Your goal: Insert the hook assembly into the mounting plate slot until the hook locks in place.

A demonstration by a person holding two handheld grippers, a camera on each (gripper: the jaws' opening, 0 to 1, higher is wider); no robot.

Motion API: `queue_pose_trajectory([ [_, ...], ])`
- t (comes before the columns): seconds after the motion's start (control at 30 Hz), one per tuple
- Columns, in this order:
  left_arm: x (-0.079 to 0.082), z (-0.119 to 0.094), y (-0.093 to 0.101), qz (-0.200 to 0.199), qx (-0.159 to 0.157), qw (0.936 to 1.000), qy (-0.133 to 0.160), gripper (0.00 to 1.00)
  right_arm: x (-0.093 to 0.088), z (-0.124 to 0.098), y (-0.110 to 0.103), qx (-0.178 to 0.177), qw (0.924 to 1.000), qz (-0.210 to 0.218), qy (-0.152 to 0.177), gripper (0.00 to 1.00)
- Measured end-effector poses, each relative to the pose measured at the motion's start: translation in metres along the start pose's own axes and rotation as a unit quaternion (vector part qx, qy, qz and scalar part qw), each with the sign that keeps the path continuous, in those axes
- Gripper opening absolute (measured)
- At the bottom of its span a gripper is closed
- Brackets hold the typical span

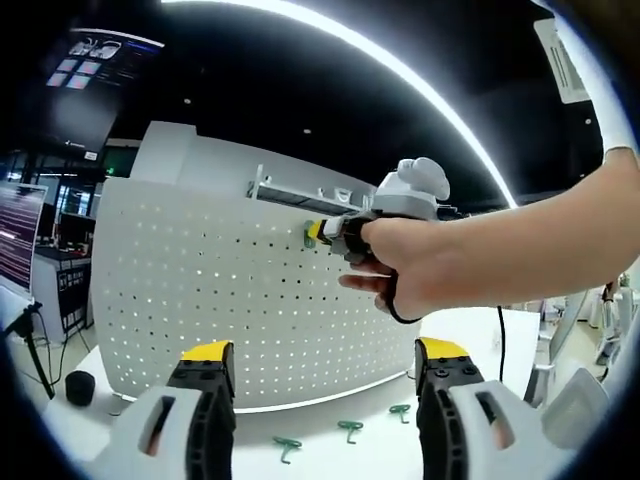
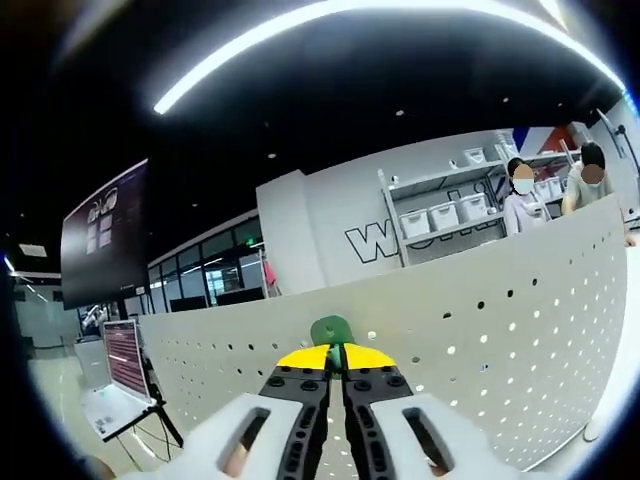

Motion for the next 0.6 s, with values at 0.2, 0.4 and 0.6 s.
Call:
queue_pose_trajectory([
  [0.2,-0.0013,-0.001,-0.0013,0.0,0.003,1.0,-0.004,0.75,-0.0029,0.0009,-0.0001,-0.002,1.0,0.0,-0.002,0.01],
  [0.4,-0.001,-0.0007,-0.0019,0.0,0.002,1.0,-0.005,0.75,-0.0068,0.0042,0.0024,-0.009,0.9999,0.005,-0.007,0.01],
  [0.6,0.0014,0.0001,-0.001,-0.004,-0.001,1.0,-0.003,0.74,-0.009,0.0071,0.0035,-0.007,0.9999,-0.002,-0.007,0.02],
])
Point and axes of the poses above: the point that each gripper's makers call its tool centre point, and the gripper's own axes: z roughly forward along the fingers, y roughly to its right, x roughly out of its top, the point moved 8 cm from there along -z, roughly backward along the fingers, and after that the axes turned 4 degrees about -z, right-handed, at the moved point
